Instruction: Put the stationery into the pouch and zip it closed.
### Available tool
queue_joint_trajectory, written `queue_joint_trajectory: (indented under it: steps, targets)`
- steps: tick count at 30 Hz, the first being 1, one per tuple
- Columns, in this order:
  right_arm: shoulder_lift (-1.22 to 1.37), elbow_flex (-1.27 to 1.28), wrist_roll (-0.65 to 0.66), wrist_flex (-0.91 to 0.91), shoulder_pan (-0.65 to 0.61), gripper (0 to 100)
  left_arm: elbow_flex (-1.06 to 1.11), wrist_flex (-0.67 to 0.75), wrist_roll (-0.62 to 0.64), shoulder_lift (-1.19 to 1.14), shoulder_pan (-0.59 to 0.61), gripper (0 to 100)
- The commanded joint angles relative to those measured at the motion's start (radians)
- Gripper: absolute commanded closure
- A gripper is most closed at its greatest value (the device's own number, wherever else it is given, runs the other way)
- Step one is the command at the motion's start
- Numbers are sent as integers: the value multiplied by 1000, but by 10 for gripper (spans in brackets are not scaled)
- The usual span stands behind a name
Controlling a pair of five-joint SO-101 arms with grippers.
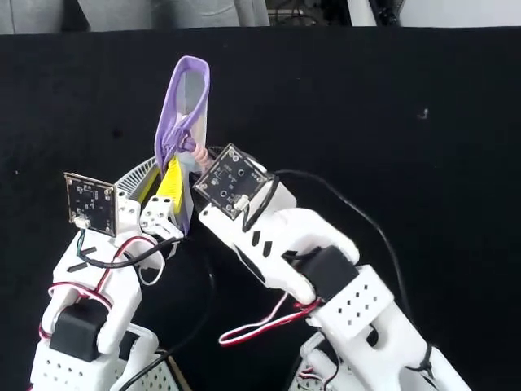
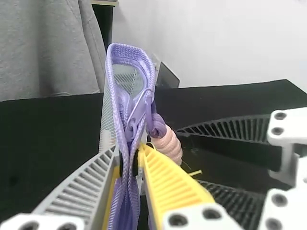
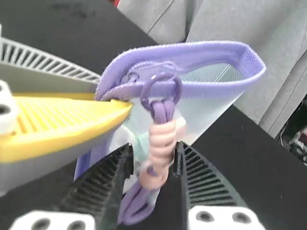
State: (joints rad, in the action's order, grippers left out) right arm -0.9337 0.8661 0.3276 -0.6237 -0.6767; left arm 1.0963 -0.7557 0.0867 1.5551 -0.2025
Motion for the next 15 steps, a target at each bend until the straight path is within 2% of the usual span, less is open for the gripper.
queue_joint_trajectory:
  steps: [1, 10, 15]
  targets:
    - [-18, 7, 6, 109, 48, 864, -2, 6, -9, -6, 16, 972]
    - [-16, 7, 6, 114, 72, 867, 15, 6, -12, -6, -53, 972]
    - [-16, 25, 6, 118, 72, 868, 15, 6, -14, -6, -51, 972]
